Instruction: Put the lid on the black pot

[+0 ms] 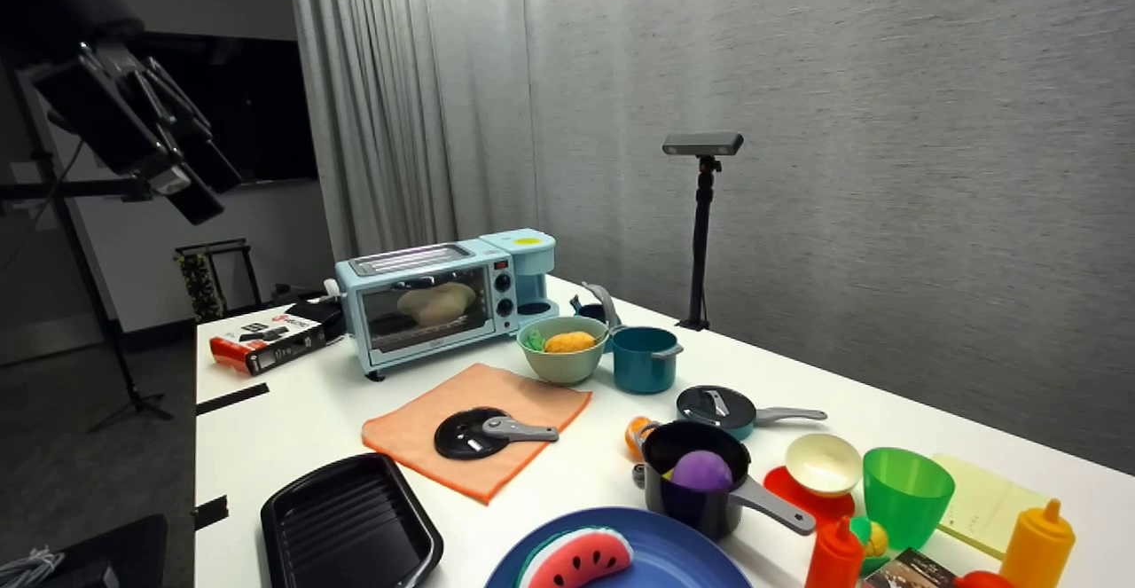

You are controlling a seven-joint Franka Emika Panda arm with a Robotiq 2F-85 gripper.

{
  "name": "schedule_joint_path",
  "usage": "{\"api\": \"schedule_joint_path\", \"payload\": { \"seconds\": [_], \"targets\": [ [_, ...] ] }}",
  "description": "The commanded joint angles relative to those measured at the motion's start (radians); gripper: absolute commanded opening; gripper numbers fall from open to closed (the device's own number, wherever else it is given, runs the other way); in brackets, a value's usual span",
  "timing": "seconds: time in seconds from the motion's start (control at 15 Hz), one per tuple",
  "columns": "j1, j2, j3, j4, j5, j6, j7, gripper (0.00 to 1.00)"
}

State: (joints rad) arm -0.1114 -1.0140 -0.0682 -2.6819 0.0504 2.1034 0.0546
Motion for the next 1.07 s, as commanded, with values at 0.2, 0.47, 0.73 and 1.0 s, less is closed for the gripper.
{"api": "schedule_joint_path", "payload": {
  "seconds": [0.2, 0.47, 0.73, 1.0],
  "targets": [
    [0.042, 0.176, 0.087, -0.005, 0.036, 0.189, 0.071, 1.00],
    [0.063, 0.418, 0.192, 0.034, 0.036, 0.419, 0.175, 1.00],
    [0.066, 0.469, 0.222, 0.017, 0.008, 0.490, 0.232, 1.00],
    [0.066, 0.554, 0.232, 0.062, 0.007, 0.516, 0.251, 1.00]
  ]
}}
